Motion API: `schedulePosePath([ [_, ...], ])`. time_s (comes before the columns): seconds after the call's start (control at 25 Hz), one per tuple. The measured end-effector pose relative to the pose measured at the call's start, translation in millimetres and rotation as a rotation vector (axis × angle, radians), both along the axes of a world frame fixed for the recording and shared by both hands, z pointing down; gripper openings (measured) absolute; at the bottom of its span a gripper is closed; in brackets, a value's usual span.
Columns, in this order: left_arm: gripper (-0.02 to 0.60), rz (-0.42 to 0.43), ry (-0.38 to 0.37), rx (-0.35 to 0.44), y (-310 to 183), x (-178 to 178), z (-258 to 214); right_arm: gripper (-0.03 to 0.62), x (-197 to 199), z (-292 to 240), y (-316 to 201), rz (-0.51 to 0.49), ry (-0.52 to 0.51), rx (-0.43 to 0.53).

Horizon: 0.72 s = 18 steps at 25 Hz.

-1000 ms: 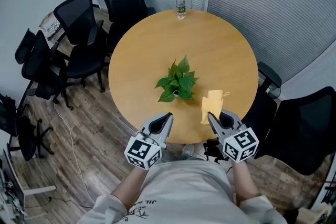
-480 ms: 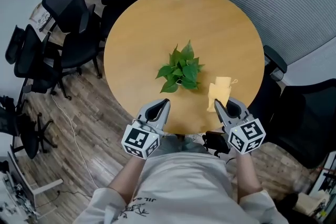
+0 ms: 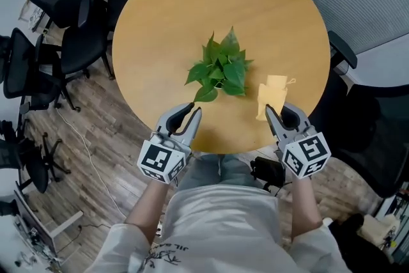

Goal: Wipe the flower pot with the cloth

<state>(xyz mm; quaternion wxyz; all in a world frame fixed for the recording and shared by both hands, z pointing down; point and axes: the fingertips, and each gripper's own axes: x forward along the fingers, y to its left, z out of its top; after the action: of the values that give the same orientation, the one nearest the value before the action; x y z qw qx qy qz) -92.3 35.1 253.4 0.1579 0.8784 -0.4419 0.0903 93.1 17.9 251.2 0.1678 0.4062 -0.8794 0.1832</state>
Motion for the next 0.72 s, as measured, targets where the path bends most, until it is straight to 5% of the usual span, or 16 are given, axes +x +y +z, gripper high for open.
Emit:
schedulePosePath([
  [0.16, 0.155, 0.035, 0.003, -0.022, -4, 0, 20, 0.072, -2, 17, -6, 0.001, 0.031, -0.019],
  [0.32, 0.333, 0.119, -0.023, -0.048, -9, 7, 51, 0.072, -3, 36, -20, -0.002, 0.057, -0.028],
  [0.72, 0.396, 0.193, -0.042, -0.072, -45, 26, 113, 0.072, -10, 87, -51, -0.013, 0.122, -0.058],
])
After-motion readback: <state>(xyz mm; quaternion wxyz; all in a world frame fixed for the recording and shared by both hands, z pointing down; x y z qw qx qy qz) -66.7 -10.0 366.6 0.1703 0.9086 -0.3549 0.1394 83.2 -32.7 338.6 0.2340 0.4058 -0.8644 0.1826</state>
